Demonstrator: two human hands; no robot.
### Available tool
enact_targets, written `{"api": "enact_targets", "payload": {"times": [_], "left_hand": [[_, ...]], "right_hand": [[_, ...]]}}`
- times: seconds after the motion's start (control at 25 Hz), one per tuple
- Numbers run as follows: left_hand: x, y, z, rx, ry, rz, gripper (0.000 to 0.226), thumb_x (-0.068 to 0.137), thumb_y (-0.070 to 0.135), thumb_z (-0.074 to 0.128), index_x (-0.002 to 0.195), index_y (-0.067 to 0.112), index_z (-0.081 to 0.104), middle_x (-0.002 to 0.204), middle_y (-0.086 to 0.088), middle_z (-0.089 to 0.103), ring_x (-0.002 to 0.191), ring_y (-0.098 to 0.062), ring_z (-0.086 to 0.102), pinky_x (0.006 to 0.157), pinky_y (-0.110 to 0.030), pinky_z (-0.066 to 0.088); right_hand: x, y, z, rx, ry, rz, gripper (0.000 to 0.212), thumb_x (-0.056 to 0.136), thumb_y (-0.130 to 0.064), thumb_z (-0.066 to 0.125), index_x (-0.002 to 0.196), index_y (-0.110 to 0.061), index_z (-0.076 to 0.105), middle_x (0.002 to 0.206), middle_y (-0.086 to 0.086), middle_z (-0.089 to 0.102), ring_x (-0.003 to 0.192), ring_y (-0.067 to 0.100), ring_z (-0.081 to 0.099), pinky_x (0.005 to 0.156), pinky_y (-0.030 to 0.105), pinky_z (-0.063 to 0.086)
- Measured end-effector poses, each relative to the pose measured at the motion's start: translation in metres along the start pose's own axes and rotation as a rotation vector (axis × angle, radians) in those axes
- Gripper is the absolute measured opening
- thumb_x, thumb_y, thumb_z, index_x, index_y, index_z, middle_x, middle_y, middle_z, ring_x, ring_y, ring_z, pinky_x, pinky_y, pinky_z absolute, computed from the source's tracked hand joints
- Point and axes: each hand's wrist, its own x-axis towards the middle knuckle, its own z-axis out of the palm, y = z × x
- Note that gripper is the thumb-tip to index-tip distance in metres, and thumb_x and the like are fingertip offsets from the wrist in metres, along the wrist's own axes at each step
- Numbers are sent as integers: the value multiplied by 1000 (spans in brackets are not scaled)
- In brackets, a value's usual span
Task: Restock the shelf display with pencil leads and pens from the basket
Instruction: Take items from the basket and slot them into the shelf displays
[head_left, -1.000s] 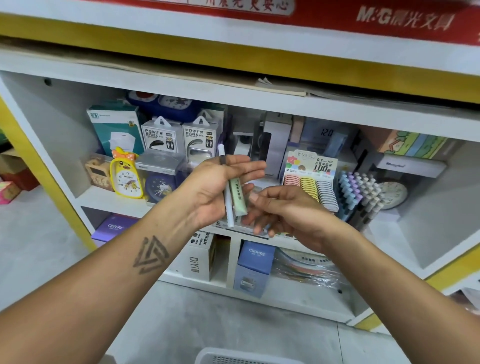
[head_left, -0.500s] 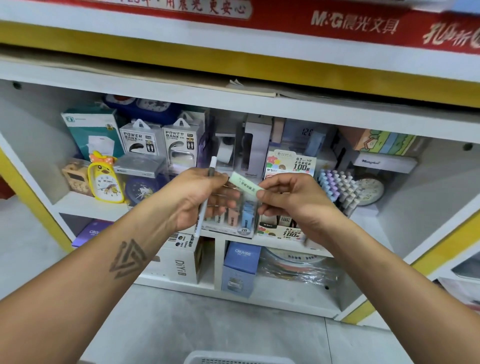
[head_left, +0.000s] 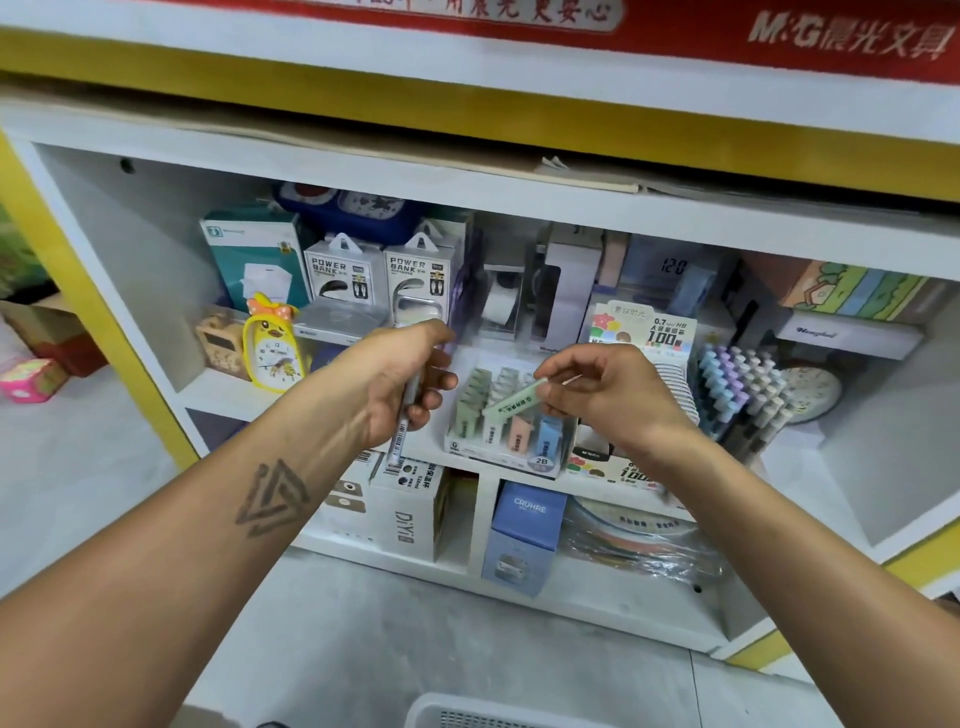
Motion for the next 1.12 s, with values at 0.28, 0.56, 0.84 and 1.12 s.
{"api": "enact_targets", "payload": {"times": [0.28, 0.56, 0.84, 1.12], "left_hand": [[4, -3, -10, 7, 11, -24, 21, 98, 31, 45, 88, 14, 52, 57, -2, 57, 40, -12, 35, 38, -15, 21], [2, -1, -10, 8, -3, -65, 24, 96, 31, 43, 86, 12, 54, 60, -4, 57, 46, -14, 37, 40, -17, 25], [6, 3, -13, -104, 55, -9, 20, 89, 3, 45, 98, 2, 63, 75, -15, 59, 52, -19, 43, 49, -24, 34], [7, 1, -16, -107, 30, -9, 10, 91, 1, 57, 82, 4, 59, 59, -7, 55, 48, -16, 45, 45, -22, 37]], "right_hand": [[6, 0, 10, 13, -151, -76, 22, 75, 16, 74, 83, -4, 75, 102, -1, 75, 91, 15, 74, 76, 19, 58], [16, 2, 16, -64, 83, -147, 21, 84, -2, 75, 95, -20, 76, 89, 3, 76, 82, 13, 73, 72, 19, 59], [65, 6, 32, -612, 298, -295, 12, 93, -15, 68, 104, -18, 66, 91, -7, 68, 82, 8, 65, 78, 27, 59], [87, 15, 52, -839, 106, -197, 10, 90, -19, 70, 94, -28, 67, 92, -5, 69, 85, 20, 65, 80, 40, 57]]}}
